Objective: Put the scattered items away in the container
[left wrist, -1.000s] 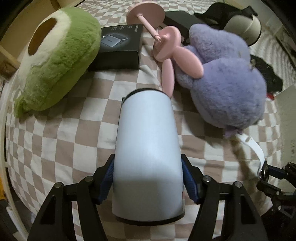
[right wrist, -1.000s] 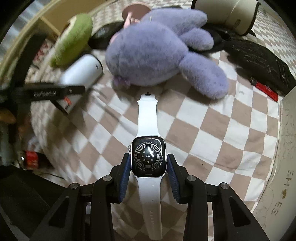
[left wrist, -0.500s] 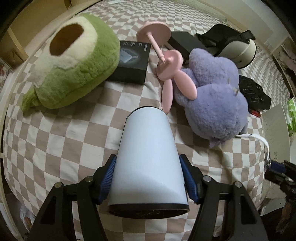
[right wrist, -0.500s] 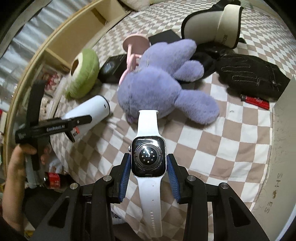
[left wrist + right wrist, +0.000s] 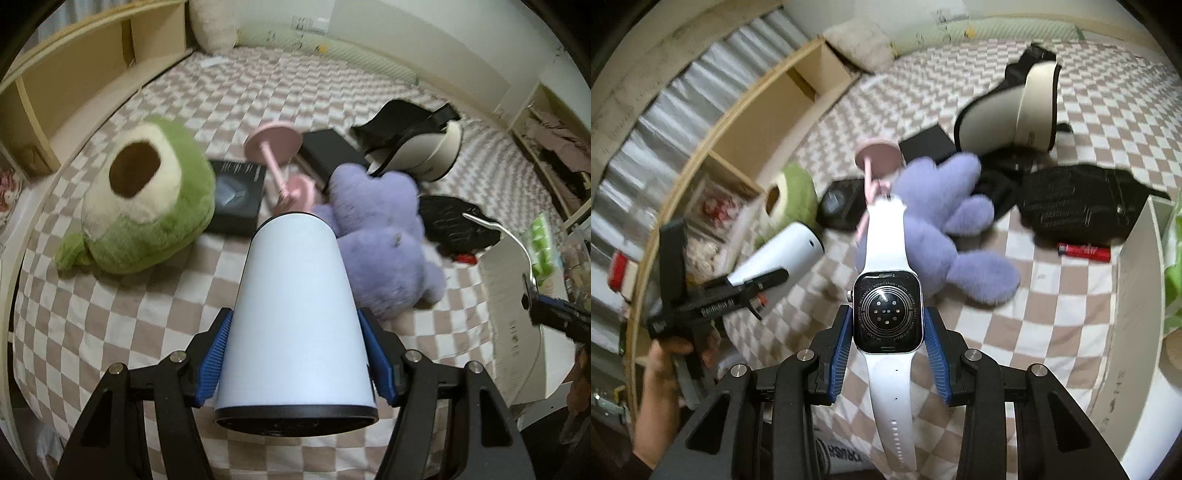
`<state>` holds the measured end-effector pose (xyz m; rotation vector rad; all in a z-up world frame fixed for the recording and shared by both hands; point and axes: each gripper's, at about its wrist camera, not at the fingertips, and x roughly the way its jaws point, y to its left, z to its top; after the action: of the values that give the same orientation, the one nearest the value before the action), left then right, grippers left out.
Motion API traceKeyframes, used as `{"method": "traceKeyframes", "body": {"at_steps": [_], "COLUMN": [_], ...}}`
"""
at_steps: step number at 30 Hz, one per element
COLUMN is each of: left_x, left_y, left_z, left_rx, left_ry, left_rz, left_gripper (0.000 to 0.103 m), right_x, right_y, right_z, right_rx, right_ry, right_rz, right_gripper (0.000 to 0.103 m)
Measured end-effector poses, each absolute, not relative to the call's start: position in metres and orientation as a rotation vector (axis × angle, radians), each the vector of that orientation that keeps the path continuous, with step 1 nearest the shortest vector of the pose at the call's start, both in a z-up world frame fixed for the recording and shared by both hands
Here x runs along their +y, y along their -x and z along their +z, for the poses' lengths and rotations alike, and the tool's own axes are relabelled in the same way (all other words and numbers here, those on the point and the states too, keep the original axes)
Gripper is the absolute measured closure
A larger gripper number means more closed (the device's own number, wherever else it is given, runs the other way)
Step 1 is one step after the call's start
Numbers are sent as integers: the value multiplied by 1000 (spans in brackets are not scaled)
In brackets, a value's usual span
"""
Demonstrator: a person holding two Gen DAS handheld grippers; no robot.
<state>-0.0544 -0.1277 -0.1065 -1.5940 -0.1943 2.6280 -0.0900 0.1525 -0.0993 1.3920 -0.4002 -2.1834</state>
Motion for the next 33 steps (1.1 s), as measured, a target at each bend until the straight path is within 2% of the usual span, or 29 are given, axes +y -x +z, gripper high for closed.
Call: {"method": "traceKeyframes", "body": {"at_steps": [7, 18, 26, 27, 28, 29, 33], "left_x": [-106, -40, 14, 24, 31, 35, 52], "left_y": [53, 54, 53, 55, 57, 58, 65], "left_z": [-74, -31, -10, -12, -12, -10, -5], "left_rx": [-206, -112, -80, -80, -74, -85, -111], "left_ry": [1427, 1134, 1045, 1062, 1055, 1057, 1068], "left_rz": [2655, 2657, 2541, 2504, 2489, 2473, 2411], "left_gripper": [37, 37, 40, 54, 100, 97, 97], "right_x": [180, 245, 299, 306, 312, 319, 341], "right_y": [96, 94, 84, 82, 80, 79, 71], "right_z": [-64, -19, -5, -5, -6, -6, -11], "right_rx": [-495, -658, -766, -780, -792, -804, -837], "right_ry": [-1267, -1085, -1009, -1007, -1005, -1004, -1006], "right_rz": [-2243, -2361, -2461, -2472, -2482, -2491, -2527], "right_gripper": [63, 63, 63, 63, 63, 63, 63]}}
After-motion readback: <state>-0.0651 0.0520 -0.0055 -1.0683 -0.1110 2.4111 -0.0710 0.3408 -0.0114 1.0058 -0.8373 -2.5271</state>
